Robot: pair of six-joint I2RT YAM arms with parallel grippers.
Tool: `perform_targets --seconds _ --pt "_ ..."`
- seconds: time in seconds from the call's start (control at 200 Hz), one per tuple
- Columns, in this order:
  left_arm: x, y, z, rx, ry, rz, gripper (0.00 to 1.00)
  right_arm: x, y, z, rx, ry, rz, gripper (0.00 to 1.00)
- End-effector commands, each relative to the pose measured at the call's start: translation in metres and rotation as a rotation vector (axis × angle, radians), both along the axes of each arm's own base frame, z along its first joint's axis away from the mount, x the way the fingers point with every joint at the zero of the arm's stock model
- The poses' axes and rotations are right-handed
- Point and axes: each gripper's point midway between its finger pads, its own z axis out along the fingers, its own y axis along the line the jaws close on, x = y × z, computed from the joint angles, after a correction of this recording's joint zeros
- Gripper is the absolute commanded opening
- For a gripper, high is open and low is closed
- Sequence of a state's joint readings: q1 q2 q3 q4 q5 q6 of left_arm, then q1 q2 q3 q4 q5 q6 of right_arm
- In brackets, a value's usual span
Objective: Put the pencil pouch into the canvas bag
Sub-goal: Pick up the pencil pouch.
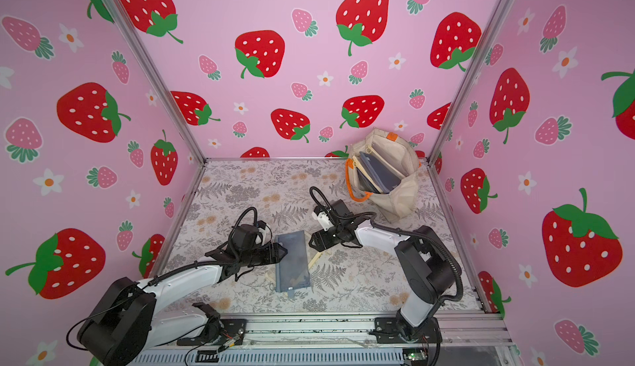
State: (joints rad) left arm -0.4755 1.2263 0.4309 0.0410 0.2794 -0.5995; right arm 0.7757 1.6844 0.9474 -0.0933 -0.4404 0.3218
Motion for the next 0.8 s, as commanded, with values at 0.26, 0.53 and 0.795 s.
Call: perform_targets --seconds 0.26,0.53,0.795 --pt "-0.001 -0.009 -0.008 -0.072 0.015 0.007 0.69 -0.015 0.036 -0.019 0.110 0.095 0.028 0.66" --pt "0.002 -0.020 -0.004 -0.112 -0.003 -0.004 0.63 -0.026 0.047 -0.038 0.122 0.149 0.028 0.64" --pt "0.007 -0.023 0.010 -0.128 -0.056 0.010 0.55 -0.030 0.055 -0.025 0.175 0.143 0.035 0.60"
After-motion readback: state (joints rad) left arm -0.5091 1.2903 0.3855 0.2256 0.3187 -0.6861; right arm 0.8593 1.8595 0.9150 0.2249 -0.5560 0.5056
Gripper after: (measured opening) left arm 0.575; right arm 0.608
